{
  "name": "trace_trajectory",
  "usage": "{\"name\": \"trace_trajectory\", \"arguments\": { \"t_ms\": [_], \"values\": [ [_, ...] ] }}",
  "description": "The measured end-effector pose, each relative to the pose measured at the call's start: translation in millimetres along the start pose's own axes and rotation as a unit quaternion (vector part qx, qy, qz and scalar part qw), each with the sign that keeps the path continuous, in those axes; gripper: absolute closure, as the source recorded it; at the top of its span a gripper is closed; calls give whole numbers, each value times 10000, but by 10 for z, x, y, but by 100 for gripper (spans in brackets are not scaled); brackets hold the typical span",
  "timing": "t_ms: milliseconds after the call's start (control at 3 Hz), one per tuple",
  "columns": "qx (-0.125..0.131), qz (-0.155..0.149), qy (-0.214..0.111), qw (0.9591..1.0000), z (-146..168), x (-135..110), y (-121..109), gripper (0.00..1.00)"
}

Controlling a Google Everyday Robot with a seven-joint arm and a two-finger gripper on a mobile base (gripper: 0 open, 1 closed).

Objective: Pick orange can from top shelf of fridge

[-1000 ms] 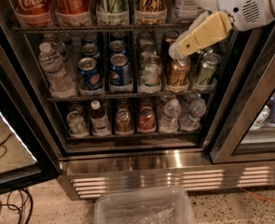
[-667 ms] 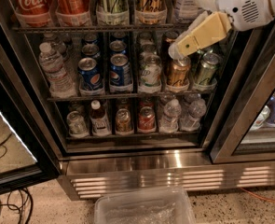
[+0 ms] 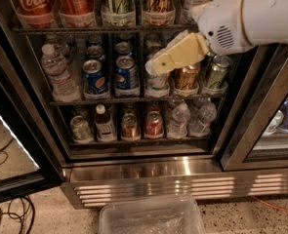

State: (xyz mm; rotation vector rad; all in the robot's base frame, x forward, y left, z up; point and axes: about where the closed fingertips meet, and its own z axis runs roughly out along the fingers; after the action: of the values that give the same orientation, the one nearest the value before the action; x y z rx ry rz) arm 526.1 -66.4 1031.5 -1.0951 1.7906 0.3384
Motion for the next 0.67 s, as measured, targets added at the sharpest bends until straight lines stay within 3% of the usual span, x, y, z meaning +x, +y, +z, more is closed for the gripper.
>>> {"name": "trace_trajectory", "arguments": {
  "t_ms": [333,667],
  "values": [
    [363,422,-49,9984,247,23,246,0],
    [259,828,-420,9953,511,-50,245,0]
  ]
}}
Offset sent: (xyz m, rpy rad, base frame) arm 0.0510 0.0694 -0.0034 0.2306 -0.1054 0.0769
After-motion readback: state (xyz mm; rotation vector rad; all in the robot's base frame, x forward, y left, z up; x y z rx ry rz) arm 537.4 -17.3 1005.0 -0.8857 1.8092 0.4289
